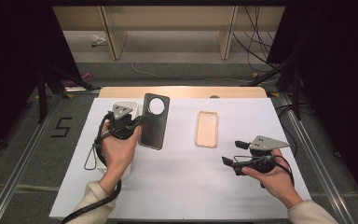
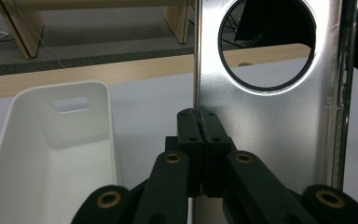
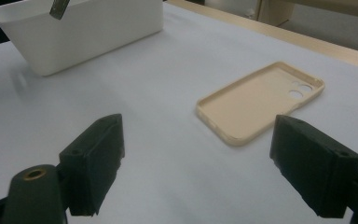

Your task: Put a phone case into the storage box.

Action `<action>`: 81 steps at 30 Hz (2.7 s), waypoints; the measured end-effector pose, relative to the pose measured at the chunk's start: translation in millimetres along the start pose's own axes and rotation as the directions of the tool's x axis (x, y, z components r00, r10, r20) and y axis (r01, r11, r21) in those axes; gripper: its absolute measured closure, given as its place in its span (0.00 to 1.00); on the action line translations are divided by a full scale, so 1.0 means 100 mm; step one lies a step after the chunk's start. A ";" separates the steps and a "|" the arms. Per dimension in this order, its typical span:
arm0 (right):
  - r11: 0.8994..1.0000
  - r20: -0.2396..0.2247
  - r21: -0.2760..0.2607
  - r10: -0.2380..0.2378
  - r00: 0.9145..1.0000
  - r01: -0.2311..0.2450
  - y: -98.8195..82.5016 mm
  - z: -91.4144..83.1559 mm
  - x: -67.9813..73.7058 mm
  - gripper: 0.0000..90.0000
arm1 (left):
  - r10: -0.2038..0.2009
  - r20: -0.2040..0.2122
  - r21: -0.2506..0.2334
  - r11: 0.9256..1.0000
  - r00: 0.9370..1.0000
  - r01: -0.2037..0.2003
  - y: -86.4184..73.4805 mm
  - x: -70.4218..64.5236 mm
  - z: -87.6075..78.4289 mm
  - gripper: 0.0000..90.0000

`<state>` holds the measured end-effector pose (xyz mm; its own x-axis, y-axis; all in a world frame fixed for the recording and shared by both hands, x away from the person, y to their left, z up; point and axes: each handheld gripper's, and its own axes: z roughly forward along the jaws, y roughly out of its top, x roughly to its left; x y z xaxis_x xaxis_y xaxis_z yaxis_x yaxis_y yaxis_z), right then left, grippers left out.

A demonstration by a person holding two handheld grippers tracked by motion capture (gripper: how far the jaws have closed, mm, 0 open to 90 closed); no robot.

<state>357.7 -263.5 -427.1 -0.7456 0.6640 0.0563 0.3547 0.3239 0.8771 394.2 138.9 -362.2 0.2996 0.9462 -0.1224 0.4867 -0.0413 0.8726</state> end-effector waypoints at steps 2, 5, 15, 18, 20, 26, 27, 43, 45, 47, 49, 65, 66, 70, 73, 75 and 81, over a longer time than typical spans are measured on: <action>1.000 0.001 -0.001 0.000 1.000 0.000 0.00 0.00 0.00 0.21 | -0.010 -0.007 -0.010 1.000 1.000 0.010 0.02 0.04 -0.02 0.98; 1.000 0.002 0.000 0.001 1.000 -0.001 0.00 0.00 0.00 0.21 | -0.014 -0.013 -0.017 1.000 1.000 0.014 0.04 0.06 -0.04 0.98; 1.000 0.005 -0.001 0.002 1.000 -0.002 0.00 0.00 -0.01 0.21 | -0.035 -0.039 -0.036 0.999 0.999 0.034 0.09 0.18 -0.09 0.98; 1.000 0.005 -0.003 0.002 1.000 -0.002 0.00 -0.01 -0.01 0.21 | -0.040 -0.044 -0.038 0.999 0.998 0.039 0.10 0.21 -0.10 0.98; 1.000 0.005 -0.003 0.001 1.000 -0.001 0.00 -0.01 -0.01 0.21 | -0.042 -0.052 -0.041 0.998 0.998 0.040 0.11 0.24 -0.11 0.98; 1.000 0.006 -0.005 0.002 1.000 -0.002 0.00 -0.01 -0.01 0.21 | -0.054 -0.067 -0.048 0.998 0.996 0.051 0.12 0.30 -0.13 0.98; 1.000 0.006 -0.005 0.002 1.000 -0.002 0.00 -0.01 -0.01 0.21 | -0.055 -0.069 -0.049 0.997 0.996 0.052 0.12 0.31 -0.13 0.98; 1.000 0.008 -0.008 0.003 1.000 -0.003 0.01 -0.01 -0.02 0.21 | -0.083 -0.113 -0.063 0.995 0.990 0.076 0.14 0.50 -0.17 0.98; 1.000 0.008 -0.008 0.004 1.000 -0.004 0.01 -0.02 -0.02 0.21 | -0.088 -0.118 -0.065 0.995 0.989 0.081 0.14 0.52 -0.17 0.98; 1.000 0.008 -0.008 0.003 1.000 -0.003 0.01 -0.02 -0.02 0.21 | -0.089 -0.121 -0.067 0.994 0.989 0.081 0.14 0.53 -0.18 0.98; 1.000 0.008 -0.009 0.002 1.000 -0.002 0.01 -0.02 -0.02 0.21 | -0.091 -0.126 -0.067 0.994 0.988 0.083 0.14 0.55 -0.18 0.98; 1.000 0.010 -0.011 0.003 1.000 -0.003 0.01 -0.02 -0.02 0.21 | -0.106 -0.164 -0.078 0.993 0.981 0.094 0.14 0.68 -0.19 0.99; 1.000 0.010 -0.011 0.003 1.000 -0.002 0.01 -0.02 -0.02 0.21 | -0.105 -0.167 -0.078 0.993 0.980 0.093 0.14 0.68 -0.19 0.99; 1.000 0.010 -0.012 0.002 1.000 -0.002 0.01 -0.02 -0.01 0.21 | -0.100 -0.175 -0.076 0.993 0.979 0.088 0.14 0.70 -0.19 0.99; 1.000 0.009 -0.012 0.002 1.000 -0.002 0.01 -0.02 -0.02 0.21 | -0.103 -0.179 -0.074 0.993 0.978 0.091 0.13 0.72 -0.18 0.99; 1.000 0.009 -0.012 0.001 1.000 -0.001 0.01 -0.02 -0.01 0.21 | -0.104 -0.182 -0.074 0.993 0.978 0.092 0.13 0.73 -0.18 0.99; 1.000 0.009 -0.013 0.001 1.000 -0.001 0.01 -0.02 -0.01 0.21 | -0.113 -0.186 -0.080 0.992 0.976 0.100 0.14 0.76 -0.18 0.99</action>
<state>358.1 -265.4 -425.3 -0.7401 0.6704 0.0534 0.3486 0.3146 0.8829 408.7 216.2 -351.0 0.0843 0.9879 -0.1301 0.4471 0.0792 0.8910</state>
